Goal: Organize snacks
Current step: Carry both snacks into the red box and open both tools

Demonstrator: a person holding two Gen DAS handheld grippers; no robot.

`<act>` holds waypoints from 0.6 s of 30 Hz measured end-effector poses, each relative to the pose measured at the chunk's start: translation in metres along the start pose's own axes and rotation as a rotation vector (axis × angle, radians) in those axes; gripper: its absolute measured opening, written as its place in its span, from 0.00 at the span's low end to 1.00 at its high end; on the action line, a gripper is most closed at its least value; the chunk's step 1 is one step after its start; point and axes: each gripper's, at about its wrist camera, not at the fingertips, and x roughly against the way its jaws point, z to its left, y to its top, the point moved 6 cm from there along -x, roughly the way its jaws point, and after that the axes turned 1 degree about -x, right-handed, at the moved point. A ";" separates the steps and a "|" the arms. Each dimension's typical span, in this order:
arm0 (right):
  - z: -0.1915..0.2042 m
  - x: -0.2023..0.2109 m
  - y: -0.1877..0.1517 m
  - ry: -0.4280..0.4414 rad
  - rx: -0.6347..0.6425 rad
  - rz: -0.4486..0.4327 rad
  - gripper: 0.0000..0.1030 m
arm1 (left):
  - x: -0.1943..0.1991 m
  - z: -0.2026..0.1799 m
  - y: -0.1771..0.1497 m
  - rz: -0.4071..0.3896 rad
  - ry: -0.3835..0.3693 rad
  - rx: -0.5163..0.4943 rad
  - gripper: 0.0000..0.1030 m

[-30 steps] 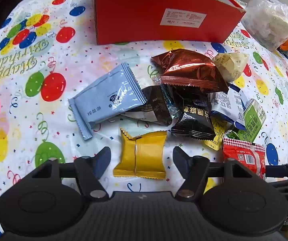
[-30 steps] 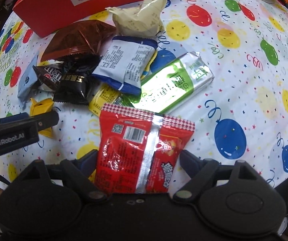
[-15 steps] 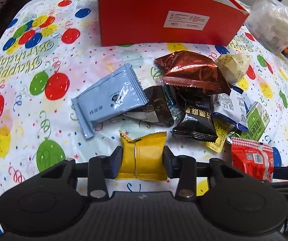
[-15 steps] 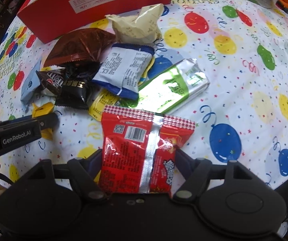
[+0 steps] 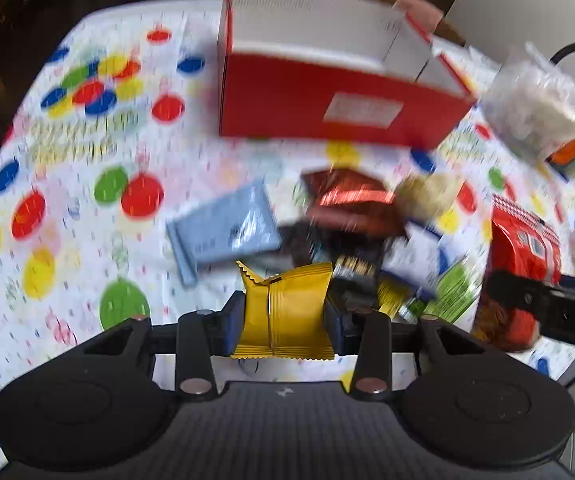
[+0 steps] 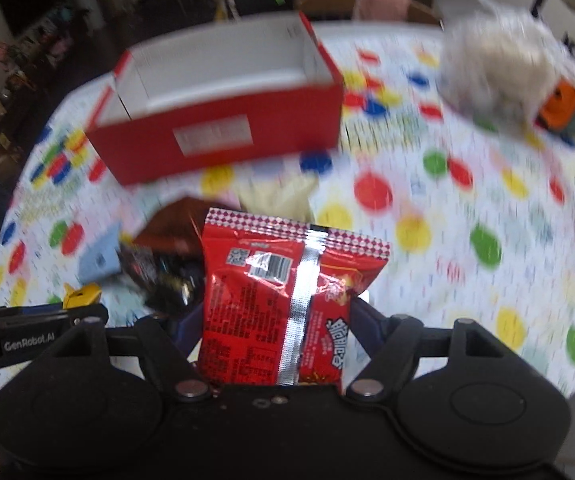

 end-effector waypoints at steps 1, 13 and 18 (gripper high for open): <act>0.001 0.003 0.009 0.005 0.012 -0.018 0.73 | 0.006 -0.002 0.006 -0.014 0.001 -0.003 0.39; 0.022 0.000 0.132 0.072 0.213 -0.189 0.73 | 0.030 -0.009 0.114 -0.162 0.064 0.018 0.39; 0.026 -0.027 0.185 0.080 0.269 -0.201 0.73 | 0.013 -0.012 0.169 -0.181 0.104 0.019 0.39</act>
